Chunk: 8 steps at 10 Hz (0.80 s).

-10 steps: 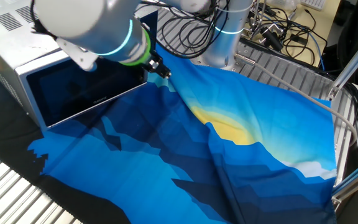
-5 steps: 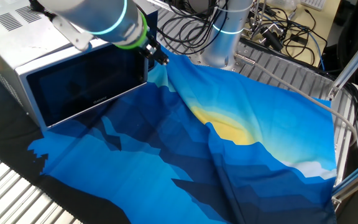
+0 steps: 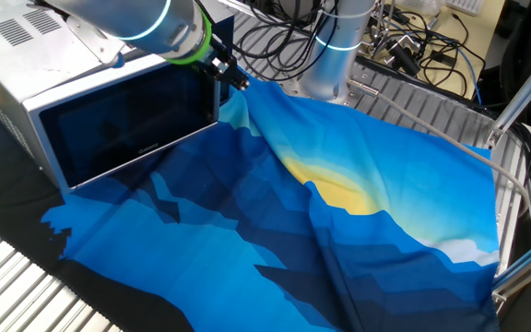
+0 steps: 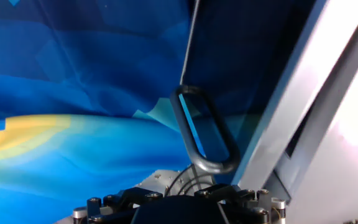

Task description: Open the microwave door

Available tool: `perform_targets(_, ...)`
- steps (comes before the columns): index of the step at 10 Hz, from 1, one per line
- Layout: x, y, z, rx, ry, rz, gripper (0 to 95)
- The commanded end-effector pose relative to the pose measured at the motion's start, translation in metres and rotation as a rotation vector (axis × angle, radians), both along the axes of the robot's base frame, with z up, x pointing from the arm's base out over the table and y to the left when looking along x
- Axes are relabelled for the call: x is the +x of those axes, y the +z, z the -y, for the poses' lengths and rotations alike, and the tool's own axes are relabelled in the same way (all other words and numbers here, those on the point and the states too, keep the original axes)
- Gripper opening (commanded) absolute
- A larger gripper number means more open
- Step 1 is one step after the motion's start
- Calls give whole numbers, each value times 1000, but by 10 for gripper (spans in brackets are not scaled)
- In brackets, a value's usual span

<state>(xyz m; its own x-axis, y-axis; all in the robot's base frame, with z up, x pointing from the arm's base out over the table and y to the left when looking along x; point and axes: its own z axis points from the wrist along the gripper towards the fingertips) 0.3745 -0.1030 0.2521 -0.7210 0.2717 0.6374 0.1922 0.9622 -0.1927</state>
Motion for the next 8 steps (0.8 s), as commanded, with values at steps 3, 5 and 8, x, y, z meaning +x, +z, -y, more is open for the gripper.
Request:
perform_targets(3, -11, 8, 16, 9, 29, 11, 950)
perform_targets(5, -10, 7, 17, 2, 43, 11, 950)
perform_targets(8, -10, 3, 26, -9, 85, 23, 950)
